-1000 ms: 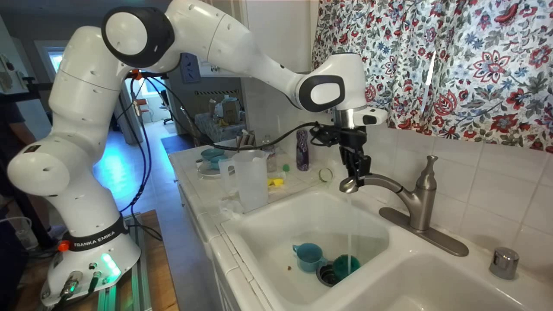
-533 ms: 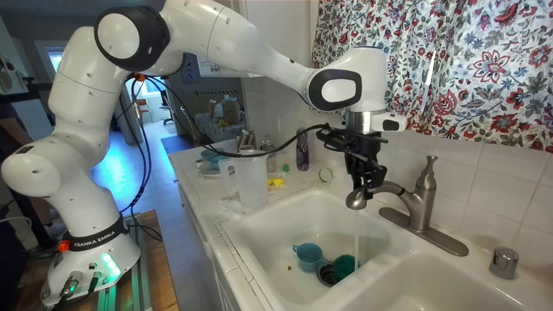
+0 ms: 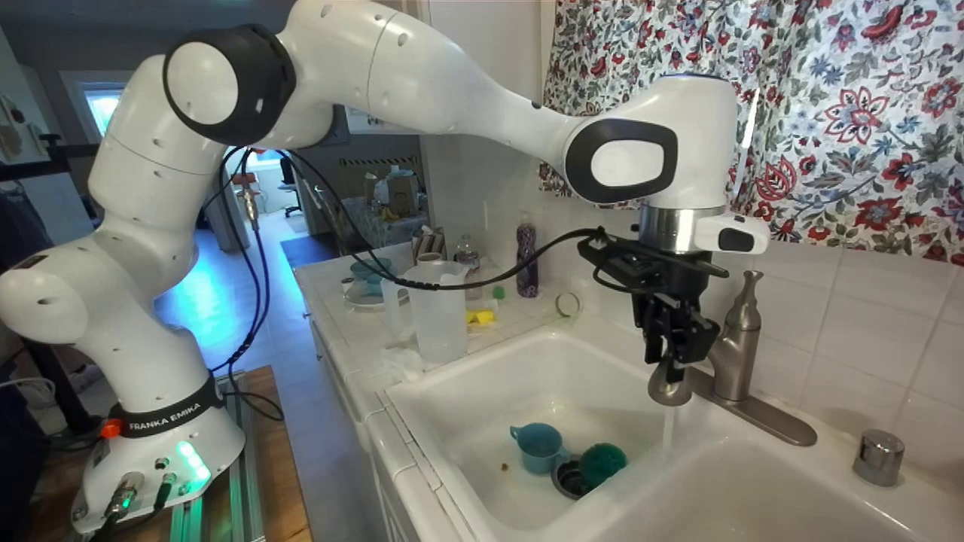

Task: Fix the tap

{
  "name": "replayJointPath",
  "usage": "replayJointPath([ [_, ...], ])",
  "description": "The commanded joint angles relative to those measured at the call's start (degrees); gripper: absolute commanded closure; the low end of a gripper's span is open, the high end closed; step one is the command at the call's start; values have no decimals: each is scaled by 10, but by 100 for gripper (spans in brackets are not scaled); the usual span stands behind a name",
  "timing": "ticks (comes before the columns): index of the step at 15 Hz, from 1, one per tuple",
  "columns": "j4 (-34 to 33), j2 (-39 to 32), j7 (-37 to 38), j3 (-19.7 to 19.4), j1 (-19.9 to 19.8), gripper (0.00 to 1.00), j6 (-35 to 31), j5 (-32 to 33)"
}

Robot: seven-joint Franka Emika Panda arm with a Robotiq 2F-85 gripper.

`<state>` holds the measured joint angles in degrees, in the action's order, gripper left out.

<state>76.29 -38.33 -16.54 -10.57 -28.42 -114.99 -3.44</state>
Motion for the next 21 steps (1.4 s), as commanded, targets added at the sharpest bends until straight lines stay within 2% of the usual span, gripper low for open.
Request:
replayJointPath([
  [1,-80,-33,-10,-1,-26,79,47,-9],
  [11,-203,-94,21,-1,-56,79,110,-5],
  [12,-203,-89,45,4,-54,29,129,-17],
  [13,-191,-80,52,4,-48,27,134,-22],
  [17,-154,-47,74,28,-22,1,107,-25],
  [21,-126,-24,125,39,11,0,98,-24],
])
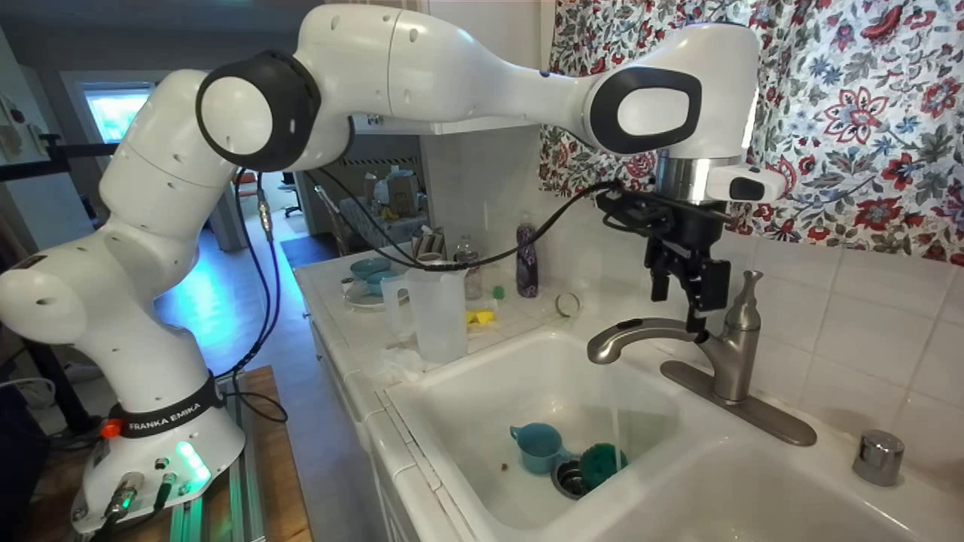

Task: Fix the tap

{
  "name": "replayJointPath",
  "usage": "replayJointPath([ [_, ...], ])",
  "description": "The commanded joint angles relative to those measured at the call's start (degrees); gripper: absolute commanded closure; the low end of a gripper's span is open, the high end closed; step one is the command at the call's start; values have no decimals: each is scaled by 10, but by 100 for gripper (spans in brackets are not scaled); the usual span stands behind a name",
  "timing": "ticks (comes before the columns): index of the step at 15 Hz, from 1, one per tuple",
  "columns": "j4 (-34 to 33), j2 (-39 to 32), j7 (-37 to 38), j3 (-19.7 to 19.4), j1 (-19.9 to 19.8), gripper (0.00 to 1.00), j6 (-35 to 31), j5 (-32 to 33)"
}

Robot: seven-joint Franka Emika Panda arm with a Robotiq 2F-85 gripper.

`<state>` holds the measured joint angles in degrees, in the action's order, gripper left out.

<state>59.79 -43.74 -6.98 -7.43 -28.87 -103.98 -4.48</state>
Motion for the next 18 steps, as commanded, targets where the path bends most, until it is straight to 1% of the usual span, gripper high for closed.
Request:
replayJointPath([
  [1,49,33,39,8,24,0,-24,-9],
  [3,68,38,62,4,42,0,-47,-1],
  [5,84,37,80,2,51,0,-69,-2],
  [9,128,54,85,4,59,0,-88,-3],
  [10,144,67,88,1,61,0,-74,1],
  [12,192,100,85,-7,67,0,-77,14],
  [13,216,113,84,-11,70,0,-94,17],
  [15,255,135,85,-15,74,0,-105,21],
  [17,288,155,75,-13,73,0,-105,15],
  [18,302,162,72,-25,83,0,-109,12],
])
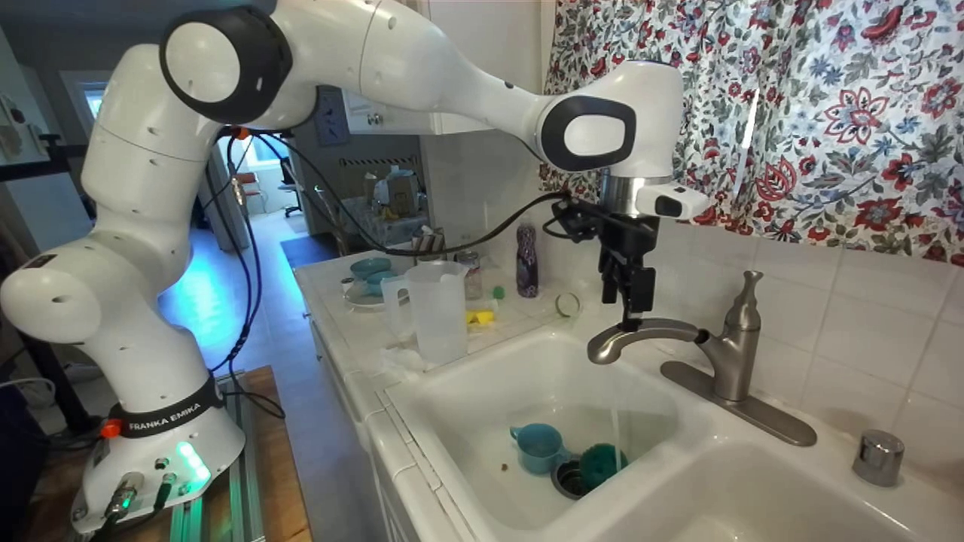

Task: Fix the tap

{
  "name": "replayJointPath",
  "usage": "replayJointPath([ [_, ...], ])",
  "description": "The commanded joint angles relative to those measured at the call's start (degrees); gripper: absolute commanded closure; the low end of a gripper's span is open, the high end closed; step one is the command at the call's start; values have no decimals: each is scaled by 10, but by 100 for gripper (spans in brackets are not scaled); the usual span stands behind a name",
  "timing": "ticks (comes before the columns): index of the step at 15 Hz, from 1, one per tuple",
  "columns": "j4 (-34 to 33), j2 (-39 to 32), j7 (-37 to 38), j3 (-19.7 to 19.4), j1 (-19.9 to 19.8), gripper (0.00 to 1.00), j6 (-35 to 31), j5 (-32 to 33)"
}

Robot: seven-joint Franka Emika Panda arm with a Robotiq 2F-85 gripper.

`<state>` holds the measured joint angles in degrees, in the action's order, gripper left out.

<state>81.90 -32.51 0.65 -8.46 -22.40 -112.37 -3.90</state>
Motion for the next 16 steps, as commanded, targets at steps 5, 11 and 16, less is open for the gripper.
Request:
replayJointPath([
  [5,120,62,-19,-16,26,0,-97,1],
  [11,115,39,-31,-12,27,0,-141,-8],
  [16,116,23,-48,-7,24,0,-181,-11],
])
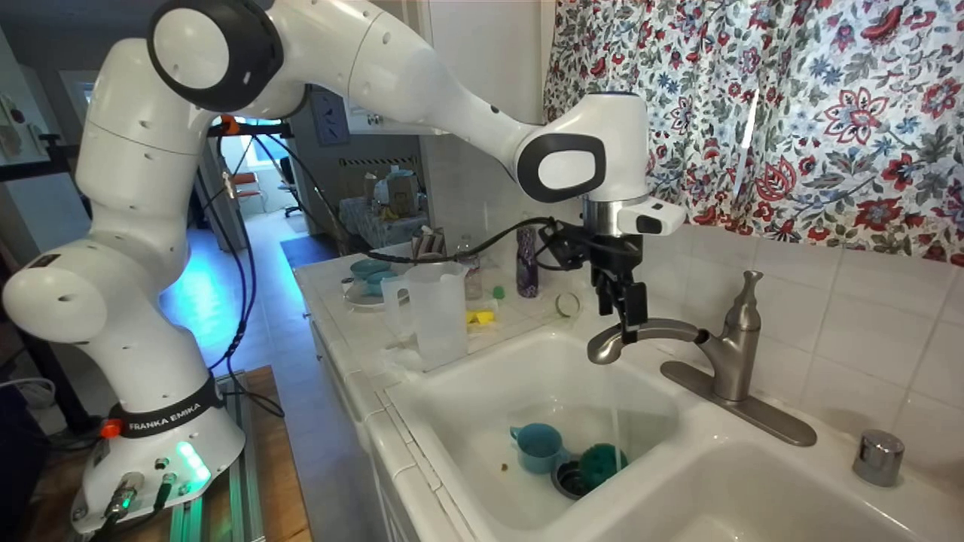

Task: Fix the tap

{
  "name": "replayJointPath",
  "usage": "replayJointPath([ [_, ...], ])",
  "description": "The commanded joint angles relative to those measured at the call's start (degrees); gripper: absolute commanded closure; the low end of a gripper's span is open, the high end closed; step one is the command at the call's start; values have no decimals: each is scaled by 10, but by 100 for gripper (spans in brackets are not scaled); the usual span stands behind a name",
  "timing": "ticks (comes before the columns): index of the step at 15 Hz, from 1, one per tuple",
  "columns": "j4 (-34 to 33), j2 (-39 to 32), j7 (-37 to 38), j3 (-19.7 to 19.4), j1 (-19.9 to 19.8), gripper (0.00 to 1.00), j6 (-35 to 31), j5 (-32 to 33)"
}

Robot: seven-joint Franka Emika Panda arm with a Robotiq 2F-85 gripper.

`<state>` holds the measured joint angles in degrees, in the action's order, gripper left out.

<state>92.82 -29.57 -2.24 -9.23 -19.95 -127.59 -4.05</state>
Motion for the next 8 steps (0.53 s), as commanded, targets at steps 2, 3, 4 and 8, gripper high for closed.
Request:
replayJointPath([
  [2,8,-15,-38,8,-6,6,-54,-17],
  [3,8,-18,-48,12,-9,10,-64,-23],
  [4,8,-22,-52,12,-9,31,-76,-21],
  [8,7,-30,-62,18,-11,55,-96,-23],
])
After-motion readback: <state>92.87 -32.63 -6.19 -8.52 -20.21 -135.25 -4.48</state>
